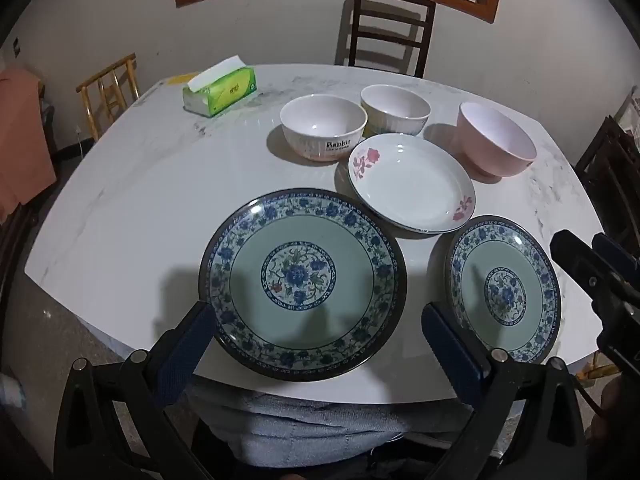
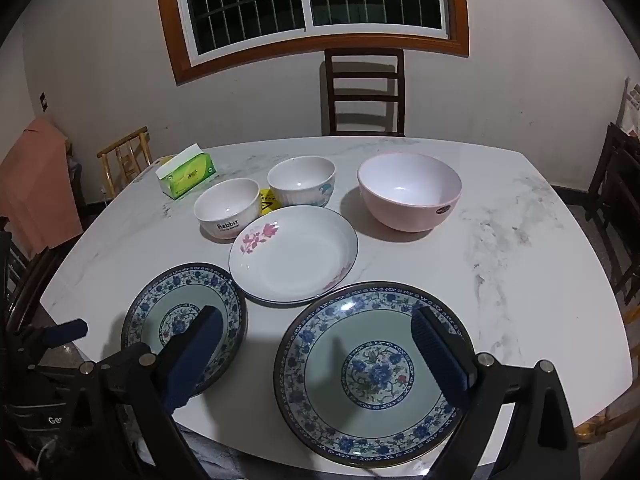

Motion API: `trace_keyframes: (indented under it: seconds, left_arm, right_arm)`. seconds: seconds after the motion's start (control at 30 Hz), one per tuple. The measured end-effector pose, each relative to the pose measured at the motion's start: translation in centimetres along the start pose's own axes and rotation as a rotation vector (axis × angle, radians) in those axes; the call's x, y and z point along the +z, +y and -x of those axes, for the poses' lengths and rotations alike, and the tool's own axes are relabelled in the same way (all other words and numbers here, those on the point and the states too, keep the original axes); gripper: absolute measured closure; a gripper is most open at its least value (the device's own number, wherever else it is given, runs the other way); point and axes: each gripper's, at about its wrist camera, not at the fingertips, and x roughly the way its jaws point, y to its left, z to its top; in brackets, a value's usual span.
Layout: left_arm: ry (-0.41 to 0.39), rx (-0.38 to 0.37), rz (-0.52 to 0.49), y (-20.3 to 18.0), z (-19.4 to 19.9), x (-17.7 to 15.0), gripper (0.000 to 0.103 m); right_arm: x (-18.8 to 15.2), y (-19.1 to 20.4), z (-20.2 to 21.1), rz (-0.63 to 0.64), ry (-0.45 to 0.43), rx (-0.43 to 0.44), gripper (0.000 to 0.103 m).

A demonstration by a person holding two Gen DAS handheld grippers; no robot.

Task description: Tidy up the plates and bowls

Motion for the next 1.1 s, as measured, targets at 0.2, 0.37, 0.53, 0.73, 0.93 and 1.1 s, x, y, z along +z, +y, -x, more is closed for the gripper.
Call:
trace_keyframes:
  seconds: [0.2,0.37,0.53,0.73,0.93,1.1]
  left_arm:
    - [0.081,-0.076,0.022,0.0,-1.0,-0.3,0.001]
    - [0.124,-0.102,0.047,0.4,-2.3,-0.5,0.001]
    - [0.113,-0.061,0.048,0.6,-2.2,-0.4,0.002]
    - [0.093,-0.022,0.015,0.6,-2.2,-0.1,0.013]
    - [0.099,-0.037,0.022,0.7,-2.4,-0.1,0.020]
    - [0.090,-0.042,-0.003,0.6,-2.5,-0.1,0.019]
  right_arm:
    - [0.0,-0.2,0.2,0.002,-0.010,0.003,0.006]
    - [0.0,-0.2,-0.3,-0.003,0.006,0.007,0.006]
    - [-0.2,-0.2,-0.5,0.005,0.008,0.011,0.006]
    - [-0.3,0.2,-0.9,0.007,0.014,0.017,0.006]
    - [-0.2,0.4,-1.0,0.008,0.021,0.022,0.006]
    - [-0.3,0.4,-1.0,0.005,0.025,0.027,0.006]
